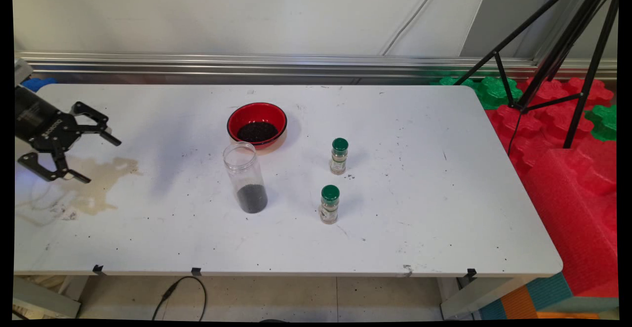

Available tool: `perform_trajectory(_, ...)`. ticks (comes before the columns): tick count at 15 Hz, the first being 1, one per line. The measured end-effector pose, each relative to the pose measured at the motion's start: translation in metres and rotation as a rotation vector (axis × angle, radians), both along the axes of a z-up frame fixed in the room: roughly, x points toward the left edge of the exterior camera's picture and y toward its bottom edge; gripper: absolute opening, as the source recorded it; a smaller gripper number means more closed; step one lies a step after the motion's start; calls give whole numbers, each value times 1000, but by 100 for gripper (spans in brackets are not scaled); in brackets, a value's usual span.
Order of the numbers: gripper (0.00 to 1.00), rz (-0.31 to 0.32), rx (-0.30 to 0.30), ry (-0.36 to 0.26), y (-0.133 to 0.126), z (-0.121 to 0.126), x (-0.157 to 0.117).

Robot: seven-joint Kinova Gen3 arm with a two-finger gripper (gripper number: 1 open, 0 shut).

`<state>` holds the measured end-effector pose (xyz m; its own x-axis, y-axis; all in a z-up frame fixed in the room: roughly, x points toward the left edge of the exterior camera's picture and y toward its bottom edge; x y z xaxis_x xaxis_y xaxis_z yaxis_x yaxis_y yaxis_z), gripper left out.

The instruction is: Pick up the black seasoning powder from the table

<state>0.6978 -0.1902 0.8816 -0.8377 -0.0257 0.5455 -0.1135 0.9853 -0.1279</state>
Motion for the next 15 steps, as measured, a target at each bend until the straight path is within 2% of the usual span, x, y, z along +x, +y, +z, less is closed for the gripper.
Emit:
perform_trajectory(8,100,81,20,65,-19,-5,-29)
perform_trajectory(15,100,124,31,161,-40,-19,-58)
